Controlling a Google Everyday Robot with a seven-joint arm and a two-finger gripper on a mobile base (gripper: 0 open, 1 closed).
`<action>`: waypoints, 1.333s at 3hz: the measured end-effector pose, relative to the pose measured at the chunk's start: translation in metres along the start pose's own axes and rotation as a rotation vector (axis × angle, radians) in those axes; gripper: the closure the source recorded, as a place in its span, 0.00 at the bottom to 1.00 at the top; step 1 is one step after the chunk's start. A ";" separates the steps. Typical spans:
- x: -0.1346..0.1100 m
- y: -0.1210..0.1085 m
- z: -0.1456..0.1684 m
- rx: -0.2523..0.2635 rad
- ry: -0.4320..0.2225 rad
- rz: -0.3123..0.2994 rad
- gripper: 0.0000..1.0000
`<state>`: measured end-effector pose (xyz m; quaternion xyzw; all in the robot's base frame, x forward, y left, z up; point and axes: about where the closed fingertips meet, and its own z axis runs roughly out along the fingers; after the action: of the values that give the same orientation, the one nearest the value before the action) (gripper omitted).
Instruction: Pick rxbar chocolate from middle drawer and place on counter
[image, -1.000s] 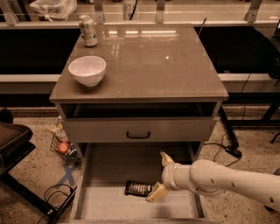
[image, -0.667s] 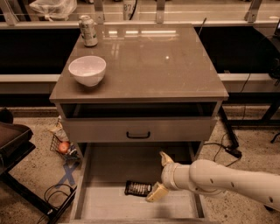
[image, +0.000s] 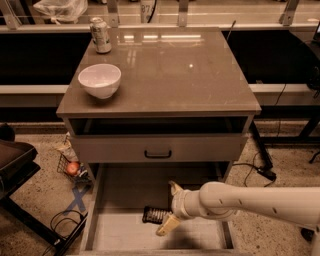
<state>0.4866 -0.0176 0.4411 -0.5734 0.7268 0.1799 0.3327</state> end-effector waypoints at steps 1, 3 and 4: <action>0.008 0.017 0.031 -0.039 -0.028 0.002 0.00; 0.023 0.035 0.074 -0.080 -0.061 0.009 0.00; 0.028 0.033 0.091 -0.100 -0.052 0.003 0.18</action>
Offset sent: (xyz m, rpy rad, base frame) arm -0.0252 0.0444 -0.0821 0.0955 0.0459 0.0519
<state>0.4770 0.0295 0.3529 -0.5832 0.7089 0.2316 0.3221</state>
